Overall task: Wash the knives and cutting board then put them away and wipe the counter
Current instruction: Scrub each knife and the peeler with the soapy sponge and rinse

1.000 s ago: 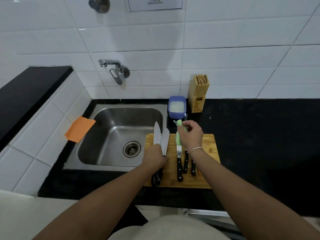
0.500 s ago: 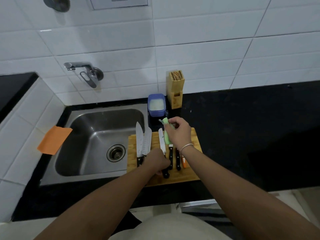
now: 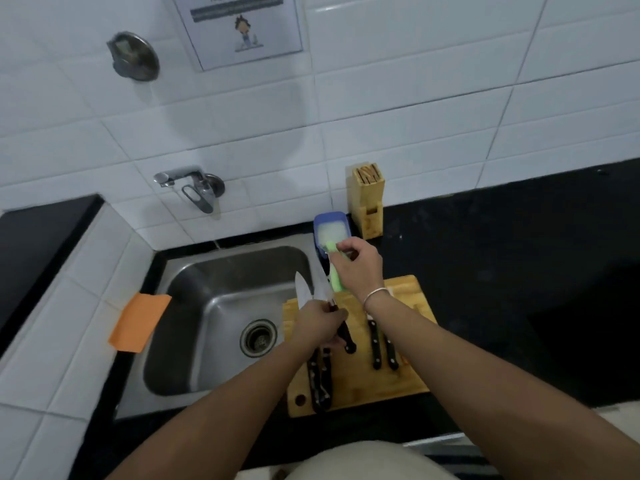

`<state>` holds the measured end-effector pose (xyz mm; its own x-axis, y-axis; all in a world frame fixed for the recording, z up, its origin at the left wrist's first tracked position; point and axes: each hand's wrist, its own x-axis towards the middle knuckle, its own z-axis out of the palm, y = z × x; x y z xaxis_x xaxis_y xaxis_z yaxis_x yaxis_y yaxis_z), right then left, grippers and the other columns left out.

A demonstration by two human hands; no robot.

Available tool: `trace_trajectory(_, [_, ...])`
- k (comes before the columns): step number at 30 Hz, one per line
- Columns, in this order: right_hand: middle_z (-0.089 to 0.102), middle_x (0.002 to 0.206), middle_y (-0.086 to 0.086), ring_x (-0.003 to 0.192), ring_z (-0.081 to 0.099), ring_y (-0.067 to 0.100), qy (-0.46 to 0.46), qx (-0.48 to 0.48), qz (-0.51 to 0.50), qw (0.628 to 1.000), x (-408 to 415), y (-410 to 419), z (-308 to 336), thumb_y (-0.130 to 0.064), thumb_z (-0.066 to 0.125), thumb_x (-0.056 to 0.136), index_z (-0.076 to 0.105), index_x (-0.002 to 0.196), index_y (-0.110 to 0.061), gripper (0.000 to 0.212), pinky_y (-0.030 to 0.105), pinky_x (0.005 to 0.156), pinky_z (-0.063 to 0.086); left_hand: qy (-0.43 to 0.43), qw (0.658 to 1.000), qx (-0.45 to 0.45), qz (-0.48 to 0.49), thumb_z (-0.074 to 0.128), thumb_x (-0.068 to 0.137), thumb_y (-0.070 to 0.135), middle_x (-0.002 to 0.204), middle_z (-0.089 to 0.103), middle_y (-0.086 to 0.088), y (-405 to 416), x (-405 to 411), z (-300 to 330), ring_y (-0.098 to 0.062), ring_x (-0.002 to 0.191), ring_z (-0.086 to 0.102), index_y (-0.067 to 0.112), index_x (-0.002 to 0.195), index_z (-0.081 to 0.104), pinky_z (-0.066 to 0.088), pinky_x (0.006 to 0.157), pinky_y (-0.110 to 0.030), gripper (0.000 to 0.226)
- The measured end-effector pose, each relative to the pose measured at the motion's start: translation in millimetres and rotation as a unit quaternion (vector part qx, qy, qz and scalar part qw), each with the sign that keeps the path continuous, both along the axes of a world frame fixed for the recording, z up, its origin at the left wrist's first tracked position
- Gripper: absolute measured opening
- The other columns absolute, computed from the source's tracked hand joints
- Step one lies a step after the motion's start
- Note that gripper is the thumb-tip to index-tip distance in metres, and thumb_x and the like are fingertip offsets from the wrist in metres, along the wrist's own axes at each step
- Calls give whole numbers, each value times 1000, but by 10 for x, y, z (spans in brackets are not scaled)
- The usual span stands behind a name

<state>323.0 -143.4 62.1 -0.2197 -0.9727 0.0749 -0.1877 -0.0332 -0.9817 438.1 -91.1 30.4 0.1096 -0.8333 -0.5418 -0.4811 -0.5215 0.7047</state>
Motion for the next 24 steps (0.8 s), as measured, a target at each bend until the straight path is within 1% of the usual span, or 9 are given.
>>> trace_trajectory(2, [68,86,-2,80,62,9,-6,2,1,1000,253,-109,62,-17,78,84,69,86,-19,9,18,73,48,19,996,-56,70,67,93,20,75,73,-22,-163,339,95,-32,61,74,-1,89,64,64,64,-46,22])
trace_trajectory(4, [68,84,-2,79,62,10,-4,-6,13,1000,522,-202,119,-19,77,85,70,86,-17,7,19,73,48,42,984,-100,141,66,95,14,76,73,-20,-309,749,207,-30,57,74,-1,93,64,64,58,-41,16])
trace_trajectory(6, [69,85,-2,81,64,12,9,-17,24,1000,753,-291,179,-20,76,85,71,88,-16,7,22,73,50,21,974,-133,183,67,94,15,78,73,-18,-463,1123,310,-28,55,73,3,93,64,63,57,-39,13])
trace_trajectory(9, [69,86,-3,78,62,7,13,-20,31,999,1002,-396,269,-22,76,85,71,89,-17,8,10,67,45,-41,972,-166,162,68,91,19,75,74,-11,-695,1542,305,-25,57,74,9,88,65,65,64,-43,11])
trace_trajectory(11, [69,86,-2,76,61,5,2,-15,38,999,1151,-470,294,-23,77,85,72,89,-14,11,5,62,42,-93,970,-185,131,67,89,25,67,73,-5,-838,1733,233,-20,59,74,13,85,65,64,69,-40,13])
trace_trajectory(14, [70,90,1,78,61,9,-6,0,35,999,1322,-578,298,-23,78,84,73,90,-13,12,12,67,45,-148,961,-205,115,63,91,27,62,71,0,-939,1876,201,-11,58,71,17,81,62,53,62,-25,14])
trace_trajectory(16, [69,91,2,77,60,7,3,1,25,1000,1376,-643,289,-22,78,84,72,89,-14,12,10,67,44,-153,957,-216,121,62,92,27,65,70,0,-1023,1955,137,-13,61,70,18,77,60,52,61,-25,17])
trace_trajectory(19, [68,92,1,79,59,5,16,-7,17,1000,1405,-698,255,-21,78,84,70,88,-15,11,5,68,42,-150,953,-229,133,62,92,28,70,69,-4,-1146,2059,14,-21,68,70,20,74,56,58,72,-38,21])
trace_trajectory(24, [68,93,-3,81,60,1,32,14,2,999,1422,-714,136,-18,77,83,71,90,-17,9,8,70,43,-130,950,-234,158,63,97,27,84,70,-5,-1299,2108,-31,-25,79,67,17,90,60,54,75,-35,13])
